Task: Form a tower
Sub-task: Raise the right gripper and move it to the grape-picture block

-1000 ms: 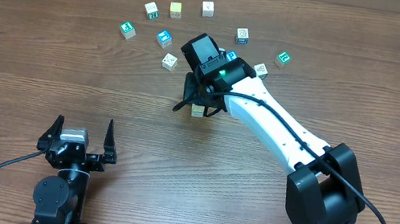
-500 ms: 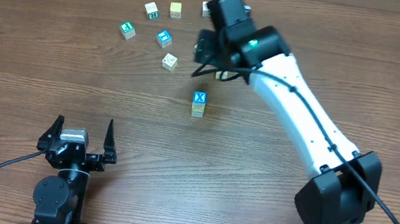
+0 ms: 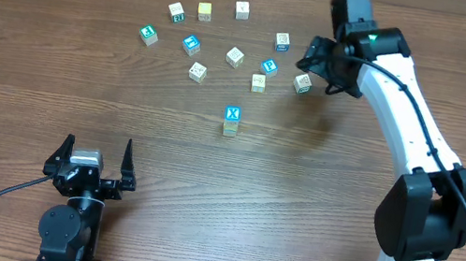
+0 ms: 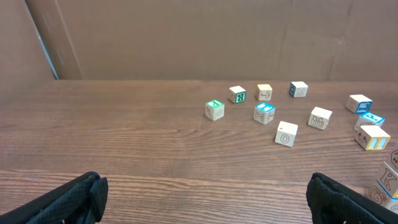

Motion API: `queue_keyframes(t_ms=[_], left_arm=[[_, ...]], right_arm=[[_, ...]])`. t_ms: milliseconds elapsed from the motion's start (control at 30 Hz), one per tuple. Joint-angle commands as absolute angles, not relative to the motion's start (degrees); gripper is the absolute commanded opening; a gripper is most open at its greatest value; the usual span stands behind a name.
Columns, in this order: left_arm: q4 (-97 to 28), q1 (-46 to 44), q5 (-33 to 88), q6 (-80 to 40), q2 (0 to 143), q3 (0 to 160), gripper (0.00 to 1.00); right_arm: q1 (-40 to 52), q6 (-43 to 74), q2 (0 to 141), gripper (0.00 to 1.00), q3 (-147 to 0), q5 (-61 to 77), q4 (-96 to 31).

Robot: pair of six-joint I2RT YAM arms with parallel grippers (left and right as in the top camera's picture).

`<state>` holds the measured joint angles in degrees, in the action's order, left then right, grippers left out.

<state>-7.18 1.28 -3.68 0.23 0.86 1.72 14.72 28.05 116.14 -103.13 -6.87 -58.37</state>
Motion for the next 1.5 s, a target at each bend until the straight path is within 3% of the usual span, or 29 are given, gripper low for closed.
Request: queue_keyframes(t_ms=[0,433,933,1467], left_arm=[[-7.88,1.85,-4.45,1.3,0.32,2.09,0.99],[-7.88,1.85,-4.45,1.3,0.32,2.09,1.0],[-7.88,1.85,-4.45,1.3,0.32,2.09,0.99],[-7.88,1.85,-4.45,1.3,0.3,2.09,0.99]], right_arm=[[13.63,24.49,115.2,0.86,-100.82,-7.27,-56.47],[13.43,5.65,115.2,0.8,-92.62,-2.2,-44.56],[13.47,5.45,115.52,0.68,-79.53,3.49,-20.8],[13.52,4.19,120.36,0.64,-79.07,4.6,-18.04]])
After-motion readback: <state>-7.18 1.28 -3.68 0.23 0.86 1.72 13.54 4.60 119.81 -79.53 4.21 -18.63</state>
